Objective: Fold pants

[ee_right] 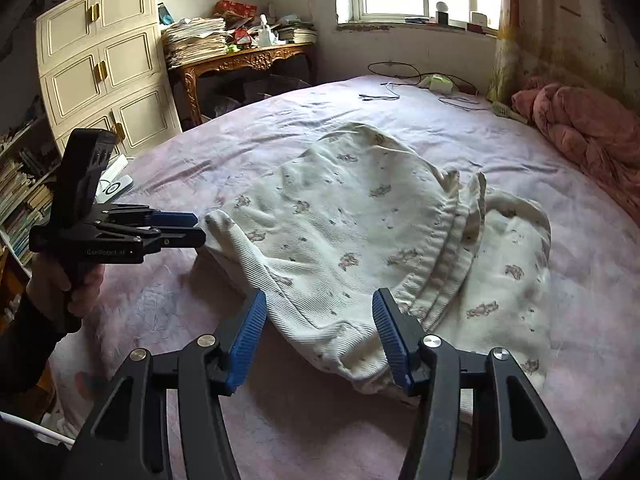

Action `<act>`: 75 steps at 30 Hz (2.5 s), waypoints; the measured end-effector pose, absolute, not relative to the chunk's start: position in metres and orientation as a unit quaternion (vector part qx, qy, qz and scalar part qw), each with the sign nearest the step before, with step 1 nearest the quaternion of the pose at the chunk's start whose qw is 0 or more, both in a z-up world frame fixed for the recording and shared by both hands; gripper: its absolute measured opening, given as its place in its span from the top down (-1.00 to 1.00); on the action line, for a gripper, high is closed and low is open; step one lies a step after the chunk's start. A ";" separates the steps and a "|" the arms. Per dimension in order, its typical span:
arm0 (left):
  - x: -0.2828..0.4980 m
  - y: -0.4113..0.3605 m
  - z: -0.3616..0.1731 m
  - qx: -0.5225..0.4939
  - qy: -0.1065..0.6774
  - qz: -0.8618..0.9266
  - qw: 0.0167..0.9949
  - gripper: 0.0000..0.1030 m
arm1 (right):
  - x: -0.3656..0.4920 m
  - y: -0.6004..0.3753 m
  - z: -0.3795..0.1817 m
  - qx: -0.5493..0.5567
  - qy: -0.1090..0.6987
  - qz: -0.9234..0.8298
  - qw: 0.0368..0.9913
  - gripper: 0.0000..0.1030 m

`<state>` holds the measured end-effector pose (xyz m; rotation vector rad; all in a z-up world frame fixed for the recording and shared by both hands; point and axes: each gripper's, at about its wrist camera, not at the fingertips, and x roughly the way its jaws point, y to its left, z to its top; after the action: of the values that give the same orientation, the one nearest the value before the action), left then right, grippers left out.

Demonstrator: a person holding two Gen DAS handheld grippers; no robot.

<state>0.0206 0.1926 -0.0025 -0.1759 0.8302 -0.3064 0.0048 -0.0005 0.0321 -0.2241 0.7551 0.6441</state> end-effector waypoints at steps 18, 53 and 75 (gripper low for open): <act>0.000 0.198 -0.010 -0.103 0.391 -0.124 0.906 0.96 | 0.015 0.009 -0.003 -0.071 0.412 0.289 0.862 0.94; 0.026 0.181 -0.008 -0.054 0.449 -0.151 0.879 0.83 | 0.065 -0.017 -0.014 -0.038 0.446 0.192 0.873 0.78; 0.044 0.210 -0.009 -0.089 0.459 -0.113 0.876 0.43 | 0.043 0.021 -0.006 -0.122 0.419 0.184 0.881 0.11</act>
<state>0.0439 0.2103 -0.0092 -0.1854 0.9586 -0.2361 0.0432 0.0210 -0.0057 -0.2538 0.8725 0.3827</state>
